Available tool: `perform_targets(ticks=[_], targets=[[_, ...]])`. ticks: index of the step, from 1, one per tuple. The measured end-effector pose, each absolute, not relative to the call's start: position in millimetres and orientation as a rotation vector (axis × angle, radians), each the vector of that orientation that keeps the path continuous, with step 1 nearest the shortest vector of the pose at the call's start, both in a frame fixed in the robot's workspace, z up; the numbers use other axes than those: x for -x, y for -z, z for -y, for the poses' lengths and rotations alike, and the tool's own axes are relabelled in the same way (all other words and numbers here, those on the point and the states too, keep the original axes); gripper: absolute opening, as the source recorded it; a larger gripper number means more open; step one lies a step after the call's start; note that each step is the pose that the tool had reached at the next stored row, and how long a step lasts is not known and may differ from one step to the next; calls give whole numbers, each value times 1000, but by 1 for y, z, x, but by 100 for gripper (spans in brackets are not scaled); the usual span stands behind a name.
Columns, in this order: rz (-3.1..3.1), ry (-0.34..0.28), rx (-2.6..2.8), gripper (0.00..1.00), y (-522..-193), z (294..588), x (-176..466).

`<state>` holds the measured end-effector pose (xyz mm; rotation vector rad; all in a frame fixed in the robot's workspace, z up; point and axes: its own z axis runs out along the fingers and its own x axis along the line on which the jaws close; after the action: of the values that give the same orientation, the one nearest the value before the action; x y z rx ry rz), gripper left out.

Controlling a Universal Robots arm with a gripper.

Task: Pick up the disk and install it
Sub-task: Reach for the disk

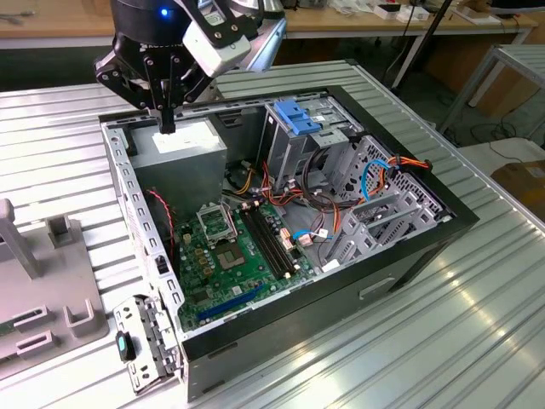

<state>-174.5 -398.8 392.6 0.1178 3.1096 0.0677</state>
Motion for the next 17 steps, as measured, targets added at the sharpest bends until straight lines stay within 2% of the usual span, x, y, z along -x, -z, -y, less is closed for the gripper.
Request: perform_targets(ticks=[17], targets=[[-3109, -68, -118, 11, -392, 399, 192]])
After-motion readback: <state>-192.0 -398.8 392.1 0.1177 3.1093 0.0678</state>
